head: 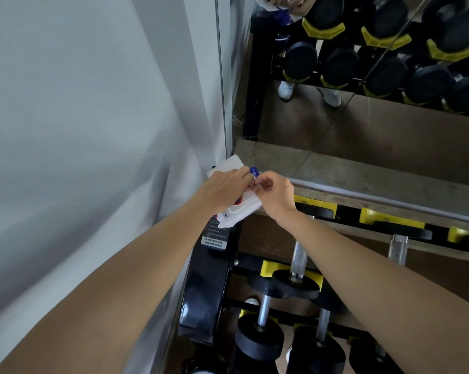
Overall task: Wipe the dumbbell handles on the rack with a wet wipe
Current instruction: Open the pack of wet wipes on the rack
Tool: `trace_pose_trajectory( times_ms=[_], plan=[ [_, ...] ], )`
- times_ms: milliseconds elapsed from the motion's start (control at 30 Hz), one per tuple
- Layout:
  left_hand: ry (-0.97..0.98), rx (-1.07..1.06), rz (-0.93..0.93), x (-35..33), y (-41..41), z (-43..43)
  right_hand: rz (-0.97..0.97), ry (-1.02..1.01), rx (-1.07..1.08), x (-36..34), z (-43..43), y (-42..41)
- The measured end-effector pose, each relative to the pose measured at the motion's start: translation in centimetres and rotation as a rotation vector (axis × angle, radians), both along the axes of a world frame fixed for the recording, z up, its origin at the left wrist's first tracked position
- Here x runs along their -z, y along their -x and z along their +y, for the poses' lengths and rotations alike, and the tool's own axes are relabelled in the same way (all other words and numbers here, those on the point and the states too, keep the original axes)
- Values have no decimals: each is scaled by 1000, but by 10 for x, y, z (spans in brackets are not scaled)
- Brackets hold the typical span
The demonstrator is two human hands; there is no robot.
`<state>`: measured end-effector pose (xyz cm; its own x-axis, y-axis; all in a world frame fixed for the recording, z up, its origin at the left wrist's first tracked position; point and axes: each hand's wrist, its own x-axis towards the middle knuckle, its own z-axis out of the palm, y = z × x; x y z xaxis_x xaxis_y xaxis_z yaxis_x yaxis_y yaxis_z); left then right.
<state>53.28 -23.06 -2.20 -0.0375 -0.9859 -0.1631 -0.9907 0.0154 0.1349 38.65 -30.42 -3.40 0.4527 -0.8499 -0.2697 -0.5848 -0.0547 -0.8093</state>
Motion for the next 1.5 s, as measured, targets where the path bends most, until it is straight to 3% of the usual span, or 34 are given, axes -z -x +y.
trace_pose_trajectory(
  times_ms=[300,600,800,1033,1433,1500],
  plan=[
    [-10,56,10,3,-18,20,39,67,-35,-1,-1,-4],
    [152,100,121,-13,-12,4,37,-11,-34,-4,-10,2],
    [70,74,180,-20,-8,-13,23,-20,-55,-4,-10,1],
    [-76,109,54,-7,-9,-8,61,53,-98,-2,-9,-2],
    [-122,167,-63,0,-16,6,117,77,-109,-3,1,-9],
    [-103,104,1,1,-16,11,128,78,-103,-2,2,-10]
  ],
)
